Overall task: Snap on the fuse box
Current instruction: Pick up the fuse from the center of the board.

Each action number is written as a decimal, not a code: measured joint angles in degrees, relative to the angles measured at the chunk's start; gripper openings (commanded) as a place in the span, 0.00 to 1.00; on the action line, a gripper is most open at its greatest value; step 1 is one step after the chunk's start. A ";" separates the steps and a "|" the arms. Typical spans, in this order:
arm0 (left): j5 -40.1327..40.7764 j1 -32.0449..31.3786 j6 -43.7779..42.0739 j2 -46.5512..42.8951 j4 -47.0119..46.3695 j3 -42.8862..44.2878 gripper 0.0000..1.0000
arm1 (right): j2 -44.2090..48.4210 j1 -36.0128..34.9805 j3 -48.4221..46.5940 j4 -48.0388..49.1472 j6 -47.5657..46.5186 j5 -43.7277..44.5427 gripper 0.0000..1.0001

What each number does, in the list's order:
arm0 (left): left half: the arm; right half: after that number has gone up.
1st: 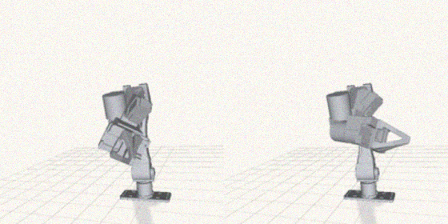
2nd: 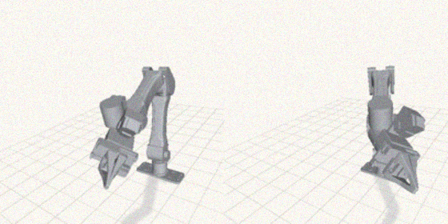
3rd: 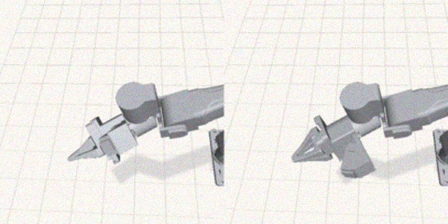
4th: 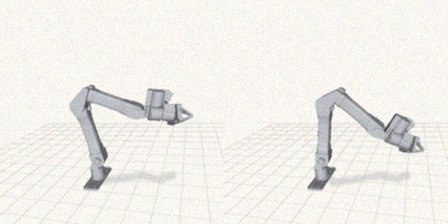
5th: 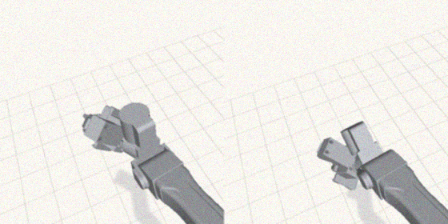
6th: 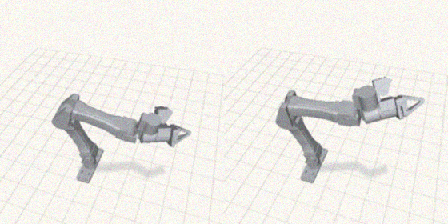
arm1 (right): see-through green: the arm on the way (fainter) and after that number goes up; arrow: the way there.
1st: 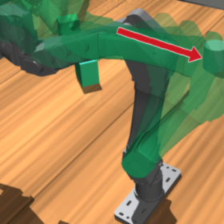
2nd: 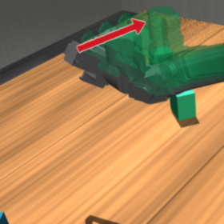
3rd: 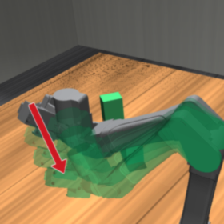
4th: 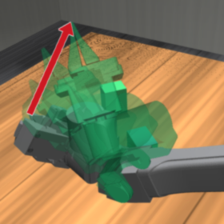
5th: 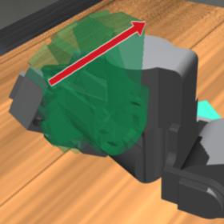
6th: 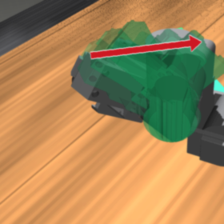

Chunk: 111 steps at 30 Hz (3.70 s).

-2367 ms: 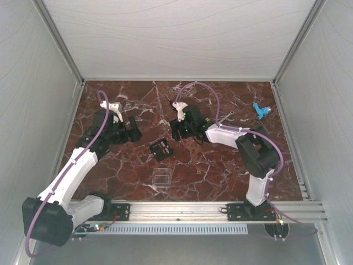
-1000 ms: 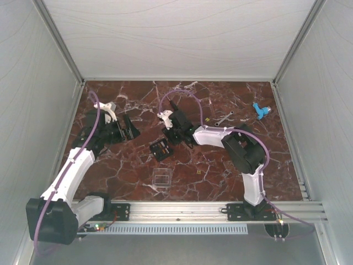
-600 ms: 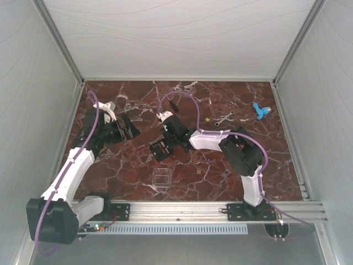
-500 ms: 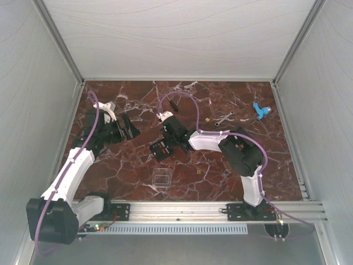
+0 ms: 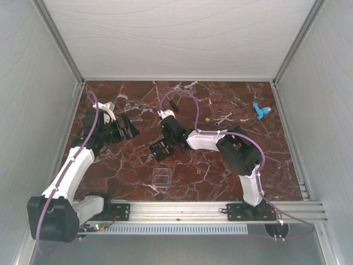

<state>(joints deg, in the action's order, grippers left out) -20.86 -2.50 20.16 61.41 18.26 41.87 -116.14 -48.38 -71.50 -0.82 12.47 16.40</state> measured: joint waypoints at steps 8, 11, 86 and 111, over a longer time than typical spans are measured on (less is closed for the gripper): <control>-0.87 0.44 0.04 0.48 -0.02 0.00 1.00 | -0.15 -0.11 -0.28 -0.42 0.94 0.39 0.23; -1.07 0.59 0.04 0.61 -0.04 -0.04 1.00 | -0.11 -0.07 -0.24 -0.50 0.96 0.44 0.21; -19.34 -0.76 12.70 2.14 -15.28 -9.22 0.90 | 14.19 6.99 9.94 -22.01 -7.72 -13.60 0.18; -19.43 -23.21 28.50 19.71 -37.40 -6.51 0.43 | 38.58 2.60 22.27 -6.45 -13.73 -25.77 0.18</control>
<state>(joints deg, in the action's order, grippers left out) -40.29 -25.71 48.66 81.12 -19.14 35.35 -77.56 -45.78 -49.23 -7.27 -1.26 -9.37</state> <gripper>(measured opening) 0.480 0.190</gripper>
